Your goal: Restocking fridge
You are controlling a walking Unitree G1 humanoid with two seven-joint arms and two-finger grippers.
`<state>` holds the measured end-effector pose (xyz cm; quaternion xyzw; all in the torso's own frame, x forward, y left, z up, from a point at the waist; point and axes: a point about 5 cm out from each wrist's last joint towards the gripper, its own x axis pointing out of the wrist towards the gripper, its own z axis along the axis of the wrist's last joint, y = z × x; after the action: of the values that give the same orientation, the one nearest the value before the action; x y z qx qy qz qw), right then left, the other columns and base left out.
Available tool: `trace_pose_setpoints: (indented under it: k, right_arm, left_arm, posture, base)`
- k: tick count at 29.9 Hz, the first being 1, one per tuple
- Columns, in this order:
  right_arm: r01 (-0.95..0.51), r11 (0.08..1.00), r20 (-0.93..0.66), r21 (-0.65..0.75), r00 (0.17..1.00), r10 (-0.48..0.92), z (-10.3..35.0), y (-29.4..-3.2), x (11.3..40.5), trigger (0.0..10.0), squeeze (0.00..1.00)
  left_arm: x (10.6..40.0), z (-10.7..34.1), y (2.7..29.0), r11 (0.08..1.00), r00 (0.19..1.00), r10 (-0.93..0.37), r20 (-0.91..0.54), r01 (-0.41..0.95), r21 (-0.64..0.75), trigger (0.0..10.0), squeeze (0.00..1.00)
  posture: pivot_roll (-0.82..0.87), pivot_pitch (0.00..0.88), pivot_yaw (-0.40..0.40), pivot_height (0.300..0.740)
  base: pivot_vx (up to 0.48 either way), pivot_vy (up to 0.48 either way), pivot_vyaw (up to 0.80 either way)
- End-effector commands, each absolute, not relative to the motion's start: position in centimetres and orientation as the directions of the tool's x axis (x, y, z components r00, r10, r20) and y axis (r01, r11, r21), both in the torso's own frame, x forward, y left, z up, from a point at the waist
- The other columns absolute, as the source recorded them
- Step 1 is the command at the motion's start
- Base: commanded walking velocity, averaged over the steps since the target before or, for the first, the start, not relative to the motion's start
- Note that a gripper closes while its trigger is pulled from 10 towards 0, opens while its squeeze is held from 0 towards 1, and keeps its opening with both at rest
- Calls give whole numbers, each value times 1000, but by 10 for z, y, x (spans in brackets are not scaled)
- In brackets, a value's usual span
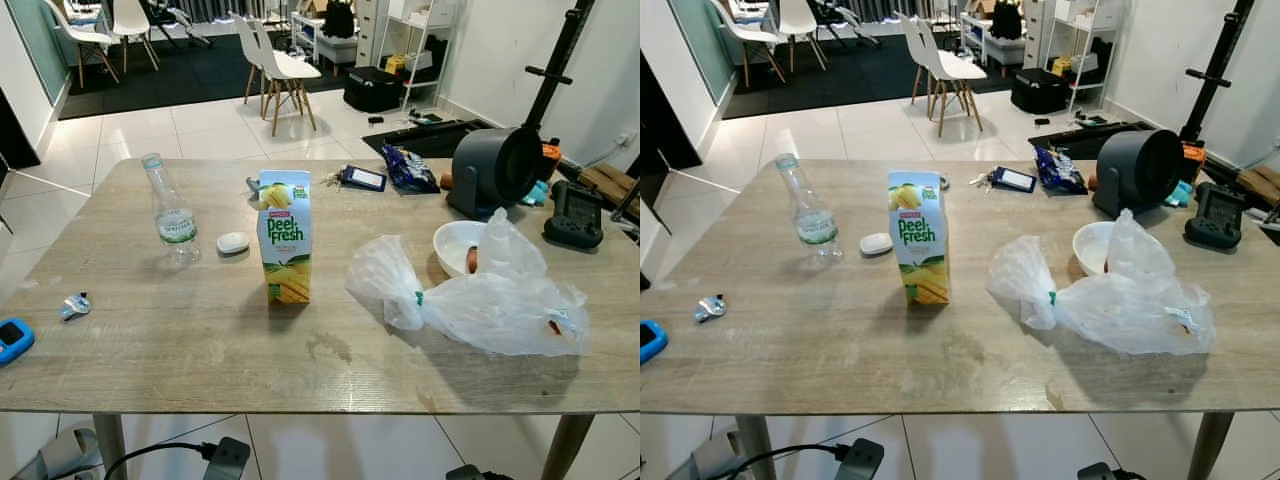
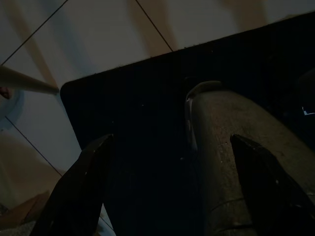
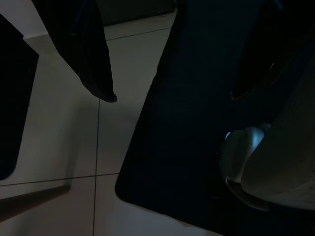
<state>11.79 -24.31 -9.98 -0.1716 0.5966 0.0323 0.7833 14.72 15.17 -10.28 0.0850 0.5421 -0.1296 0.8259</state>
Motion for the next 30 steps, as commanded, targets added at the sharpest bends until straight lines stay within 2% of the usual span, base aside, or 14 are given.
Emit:
trace_pose_setpoints:
  k: [1, 30]
  right_arm:
    - [-275, 931, -946, -241, 282, -162, -100, -246, 117, 10000, 0]
    - [-276, 931, -946, -237, 285, -157, -99, -246, 118, 10000, 0]
  left_arm:
    - [140, -105, 153, 951, 349, -116, -930, 309, -3, 10000, 0]
    - [142, -105, 153, 953, 351, -122, -928, 303, -11, 10000, 0]
  posture:
    - [69, 0, -25, 740]
    - [67, 0, -23, 740]
  base:
    - [0, 0, 0]
    - [0, 0, 0]
